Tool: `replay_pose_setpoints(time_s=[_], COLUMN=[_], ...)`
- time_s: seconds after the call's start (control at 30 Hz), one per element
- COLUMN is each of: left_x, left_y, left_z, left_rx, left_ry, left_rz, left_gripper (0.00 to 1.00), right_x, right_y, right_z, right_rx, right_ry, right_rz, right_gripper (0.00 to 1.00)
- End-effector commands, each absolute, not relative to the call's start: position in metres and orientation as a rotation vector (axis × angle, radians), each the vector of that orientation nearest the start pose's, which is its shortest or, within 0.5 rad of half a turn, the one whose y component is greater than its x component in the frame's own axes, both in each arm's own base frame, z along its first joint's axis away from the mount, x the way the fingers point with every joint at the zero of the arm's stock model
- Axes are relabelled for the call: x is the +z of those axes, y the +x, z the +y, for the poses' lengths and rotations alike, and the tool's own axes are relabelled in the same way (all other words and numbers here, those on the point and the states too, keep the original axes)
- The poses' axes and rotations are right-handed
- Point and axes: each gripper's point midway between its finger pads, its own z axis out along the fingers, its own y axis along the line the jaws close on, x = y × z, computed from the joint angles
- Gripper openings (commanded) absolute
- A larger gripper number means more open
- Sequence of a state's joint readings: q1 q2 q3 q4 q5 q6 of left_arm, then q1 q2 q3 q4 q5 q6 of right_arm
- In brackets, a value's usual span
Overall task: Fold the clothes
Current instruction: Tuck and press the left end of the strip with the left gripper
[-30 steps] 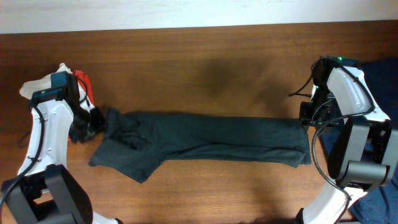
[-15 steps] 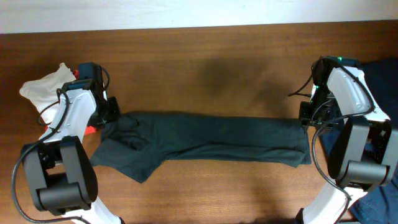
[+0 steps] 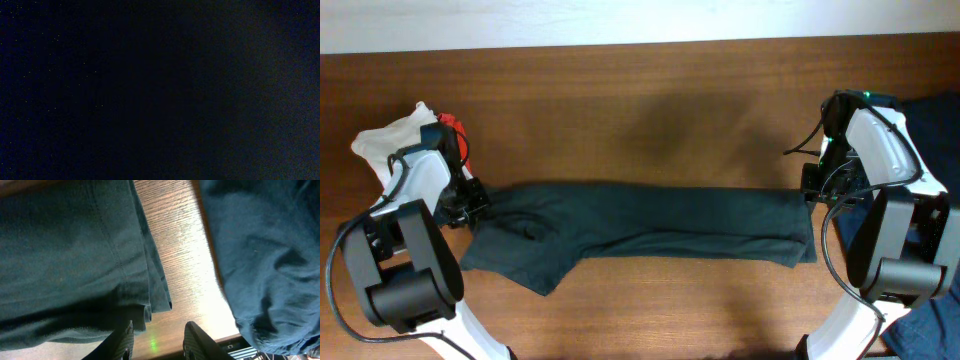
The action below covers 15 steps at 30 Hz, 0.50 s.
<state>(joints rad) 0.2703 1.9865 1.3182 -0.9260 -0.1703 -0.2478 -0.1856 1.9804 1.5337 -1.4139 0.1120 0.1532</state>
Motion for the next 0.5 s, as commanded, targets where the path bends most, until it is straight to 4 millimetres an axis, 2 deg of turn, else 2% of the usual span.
replay_pose_setpoints(time_s=[0.0, 0.1, 0.17, 0.2, 0.27, 0.33, 0.37, 0.4, 0.47], left_x=[0.04, 0.076, 0.096, 0.106, 0.111, 0.109, 0.108, 0.103, 0.098], left_y=[0.353, 0.354, 0.346, 0.335, 0.326, 0.32, 0.314, 0.3, 0.279], left_z=[0.099, 0.087, 0.086, 0.083, 0.072, 0.038, 0.03, 0.019, 0.011], left_rx=[0.139, 0.135, 0.137, 0.133, 0.062, -0.141, -0.141, -0.133, -0.126], left_ry=[-0.711, -0.654, -0.651, -0.653, -0.653, -0.612, -0.588, -0.554, -0.551], left_rz=[3.011, 2.97, 2.959, 2.971, 2.999, 3.057, 3.092, 3.158, 3.241], left_gripper=[0.28, 0.34, 0.38, 0.39, 0.39, 0.4, 0.4, 0.4, 0.39], right_x=[0.07, 0.07, 0.07, 0.071, 0.071, 0.071, 0.072, 0.072, 0.073], right_y=[0.291, 0.29, 0.289, 0.289, 0.287, 0.286, 0.285, 0.284, 0.283], right_z=[-0.074, -0.074, -0.074, -0.074, -0.073, -0.073, -0.073, -0.073, -0.073], right_rx=[-0.187, -0.187, -0.187, -0.187, -0.187, -0.187, -0.187, -0.188, -0.188], right_ry=[0.55, 0.551, 0.551, 0.551, 0.551, 0.552, 0.552, 0.552, 0.553], right_rz=[3.389, 3.394, 3.398, 3.399, 3.405, 3.41, 3.415, 3.421, 3.426], right_gripper=[0.37, 0.38, 0.38, 0.38, 0.38, 0.38, 0.38, 0.43, 0.44])
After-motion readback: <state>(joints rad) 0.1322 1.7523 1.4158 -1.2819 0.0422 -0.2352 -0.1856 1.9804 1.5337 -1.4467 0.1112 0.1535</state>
